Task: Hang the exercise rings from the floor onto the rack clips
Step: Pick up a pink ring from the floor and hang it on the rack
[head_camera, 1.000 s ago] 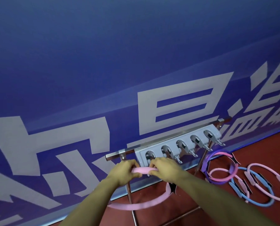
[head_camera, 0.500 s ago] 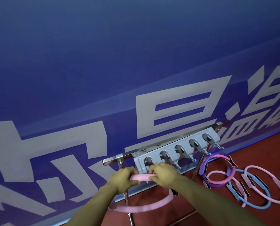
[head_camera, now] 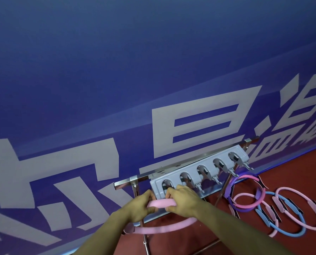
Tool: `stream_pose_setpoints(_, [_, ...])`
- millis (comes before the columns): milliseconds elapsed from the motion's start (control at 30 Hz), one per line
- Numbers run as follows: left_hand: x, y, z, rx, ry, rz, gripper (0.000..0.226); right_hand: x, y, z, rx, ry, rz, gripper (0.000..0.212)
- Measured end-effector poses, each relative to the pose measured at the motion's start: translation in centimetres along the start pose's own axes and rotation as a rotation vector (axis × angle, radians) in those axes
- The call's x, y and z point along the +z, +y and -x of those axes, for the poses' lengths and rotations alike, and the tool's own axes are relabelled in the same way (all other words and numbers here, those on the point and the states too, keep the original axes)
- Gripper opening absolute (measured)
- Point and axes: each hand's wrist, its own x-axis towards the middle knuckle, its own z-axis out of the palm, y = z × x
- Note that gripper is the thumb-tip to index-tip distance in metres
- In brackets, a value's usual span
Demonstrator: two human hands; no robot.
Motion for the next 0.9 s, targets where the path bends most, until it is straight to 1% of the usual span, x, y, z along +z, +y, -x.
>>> stream_pose_setpoints(133, [-0.3, 0.4, 0.0, -0.001, -0.003, 0.018, 0.027, 0.5, 0.0, -0.2, 0.019, -0.015, -0.072, 0.048])
stream_pose_setpoints(200, [-0.5, 0.5, 0.0, -0.004, 0.000, 0.017, 0.029, 0.4, -0.1, -0.2, 0.015, 0.025, -0.121, 0.043])
stream_pose_setpoints(233, [-0.5, 0.6, 0.1, -0.003, -0.001, 0.020, 0.030, 0.1, -0.2, -0.2, 0.005, 0.089, -0.142, 0.036])
stream_pose_setpoints(300, [-0.4, 0.7, 0.1, -0.005, -0.005, 0.012, 0.029, -0.9, -0.1, -0.7, -0.012, 0.293, -0.151, 0.017])
stream_pose_setpoints(333, [-0.4, 0.8, 0.2, -0.005, -0.006, 0.005, 0.029, -1.6, 0.0, -1.1, -0.027, 0.402, -0.140, 0.012])
stream_pose_setpoints(367, [-0.3, 0.9, 0.2, -0.008, -0.005, 0.004, 0.029, -2.4, 0.3, -1.7, -0.048, 0.479, -0.109, 0.013])
stream_pose_setpoints(400, [-0.3, 0.9, 0.3, -0.013, -0.002, 0.011, 0.030, -3.0, 0.6, -2.3, -0.065, 0.517, -0.073, 0.018])
stream_pose_setpoints(467, [-0.3, 1.0, 0.5, -0.023, 0.006, 0.039, 0.032, -3.8, 1.2, -3.3, -0.070, 0.505, -0.017, 0.029])
stream_pose_setpoints(500, [-0.3, 1.0, 0.5, -0.031, 0.008, 0.053, 0.032, -3.9, 1.4, -3.7, -0.071, 0.492, -0.002, 0.029])
stream_pose_setpoints(600, [-0.4, 1.0, 0.6, -0.059, 0.005, 0.112, 0.035, -3.6, 1.5, -3.8, -0.095, 0.474, 0.026, 0.018])
stream_pose_setpoints(733, [-0.5, 1.3, 0.3, -0.142, -0.028, 0.222, 0.041, -2.7, 1.5, -3.8, -0.075, 0.375, 0.019, 0.023])
stream_pose_setpoints(833, [-0.5, 1.9, -0.4, -0.259, 0.027, 0.463, 0.045, -2.8, 1.5, -3.9, -0.063, 0.417, -0.022, 0.025])
stream_pose_setpoints(900, [-0.6, 2.5, -0.9, -0.332, 0.089, 0.479, 0.054, -2.9, 1.5, -4.0, -0.065, 0.450, -0.025, 0.025])
